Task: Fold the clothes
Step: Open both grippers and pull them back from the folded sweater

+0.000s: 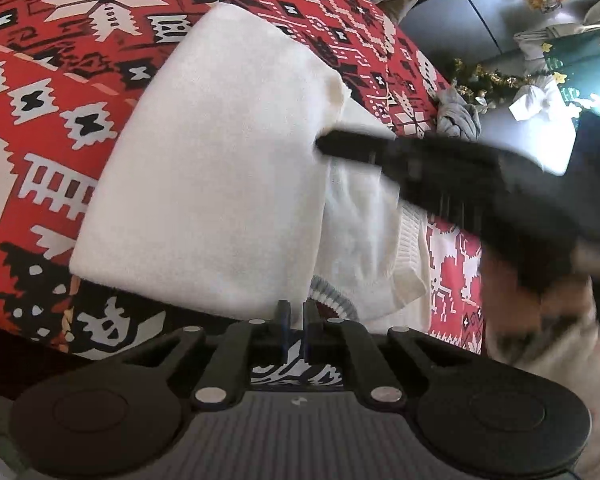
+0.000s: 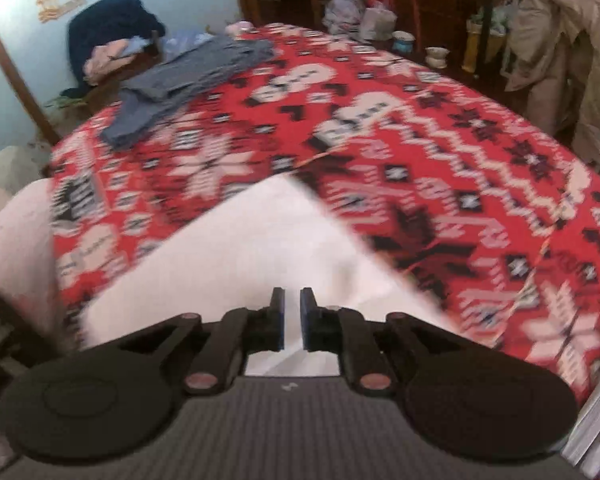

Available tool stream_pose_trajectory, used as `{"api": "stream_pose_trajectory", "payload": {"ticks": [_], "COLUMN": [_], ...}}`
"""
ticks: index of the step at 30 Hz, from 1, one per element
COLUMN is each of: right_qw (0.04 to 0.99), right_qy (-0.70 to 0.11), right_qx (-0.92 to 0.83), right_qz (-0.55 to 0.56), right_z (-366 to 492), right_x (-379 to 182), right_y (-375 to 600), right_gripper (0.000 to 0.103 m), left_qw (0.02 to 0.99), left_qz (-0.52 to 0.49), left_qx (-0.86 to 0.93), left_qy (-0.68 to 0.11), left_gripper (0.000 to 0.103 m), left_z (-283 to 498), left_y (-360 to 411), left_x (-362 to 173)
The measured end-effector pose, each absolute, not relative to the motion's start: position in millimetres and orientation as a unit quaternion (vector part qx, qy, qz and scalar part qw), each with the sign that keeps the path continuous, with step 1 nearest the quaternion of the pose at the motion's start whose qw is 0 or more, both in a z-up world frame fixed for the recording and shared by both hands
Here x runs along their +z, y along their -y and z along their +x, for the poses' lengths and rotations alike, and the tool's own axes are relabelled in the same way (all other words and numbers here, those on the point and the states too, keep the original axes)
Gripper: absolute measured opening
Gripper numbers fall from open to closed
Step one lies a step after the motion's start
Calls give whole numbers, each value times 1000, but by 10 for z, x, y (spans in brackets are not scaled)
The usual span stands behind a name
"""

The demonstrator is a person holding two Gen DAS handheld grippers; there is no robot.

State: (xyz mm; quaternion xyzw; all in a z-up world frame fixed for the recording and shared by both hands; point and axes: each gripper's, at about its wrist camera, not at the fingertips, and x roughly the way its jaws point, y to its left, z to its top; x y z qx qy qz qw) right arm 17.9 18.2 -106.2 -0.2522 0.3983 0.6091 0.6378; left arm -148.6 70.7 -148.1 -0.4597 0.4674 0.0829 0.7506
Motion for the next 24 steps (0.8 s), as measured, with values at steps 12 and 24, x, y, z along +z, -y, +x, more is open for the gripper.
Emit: {"api": "stream_pose_trajectory", "payload": {"ticks": [12, 24], "right_qw": [642, 708], "right_qy": [-436, -412], "right_qx": [590, 548], "right_qz": [-222, -170], "right_z": [-427, -676], "right_x": [-1231, -1153], "right_y": [312, 704], "right_gripper": [10, 3], "left_qw": [759, 807], "left_qz": [-439, -386], "left_qx": [66, 77], "left_qy": [-477, -441], "left_gripper": [4, 4], "left_z": [-1556, -1791], "left_y": [-593, -672], "left_x": [-1446, -1093]}}
